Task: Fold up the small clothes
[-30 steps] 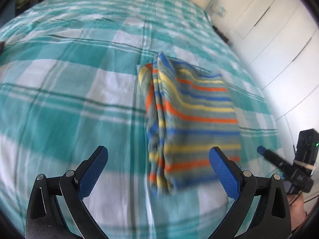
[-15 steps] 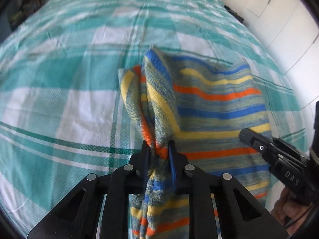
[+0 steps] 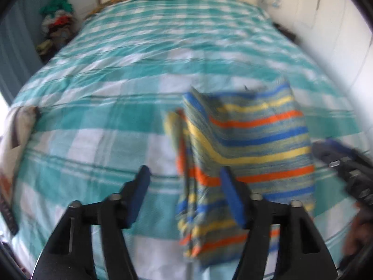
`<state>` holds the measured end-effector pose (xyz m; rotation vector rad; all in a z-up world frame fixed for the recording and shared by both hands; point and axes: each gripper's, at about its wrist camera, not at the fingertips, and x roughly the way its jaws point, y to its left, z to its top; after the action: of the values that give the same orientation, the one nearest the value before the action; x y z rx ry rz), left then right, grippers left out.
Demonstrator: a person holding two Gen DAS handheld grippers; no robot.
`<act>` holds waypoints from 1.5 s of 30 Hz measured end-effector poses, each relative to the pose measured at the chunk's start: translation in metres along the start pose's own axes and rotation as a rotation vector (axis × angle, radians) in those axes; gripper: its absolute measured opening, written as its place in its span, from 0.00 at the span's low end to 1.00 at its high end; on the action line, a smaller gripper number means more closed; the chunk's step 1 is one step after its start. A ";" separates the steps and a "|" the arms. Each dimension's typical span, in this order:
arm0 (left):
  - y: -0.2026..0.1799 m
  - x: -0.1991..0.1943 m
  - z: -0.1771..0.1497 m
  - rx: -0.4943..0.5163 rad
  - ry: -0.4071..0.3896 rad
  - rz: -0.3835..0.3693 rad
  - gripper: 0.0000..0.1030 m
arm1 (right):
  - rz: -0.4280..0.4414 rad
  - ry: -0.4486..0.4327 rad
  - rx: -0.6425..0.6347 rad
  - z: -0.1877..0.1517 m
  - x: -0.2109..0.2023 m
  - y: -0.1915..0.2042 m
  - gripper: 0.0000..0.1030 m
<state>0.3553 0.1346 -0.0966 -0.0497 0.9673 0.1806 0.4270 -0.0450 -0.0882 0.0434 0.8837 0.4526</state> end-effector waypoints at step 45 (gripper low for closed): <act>-0.031 -0.208 -0.176 0.034 -0.104 0.147 0.99 | -0.244 -0.012 -0.163 -0.167 -0.221 0.063 0.98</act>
<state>0.1022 0.0550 -0.0271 0.0621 0.8707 0.2992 0.1578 -0.1005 -0.0184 -0.2094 0.8255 0.2946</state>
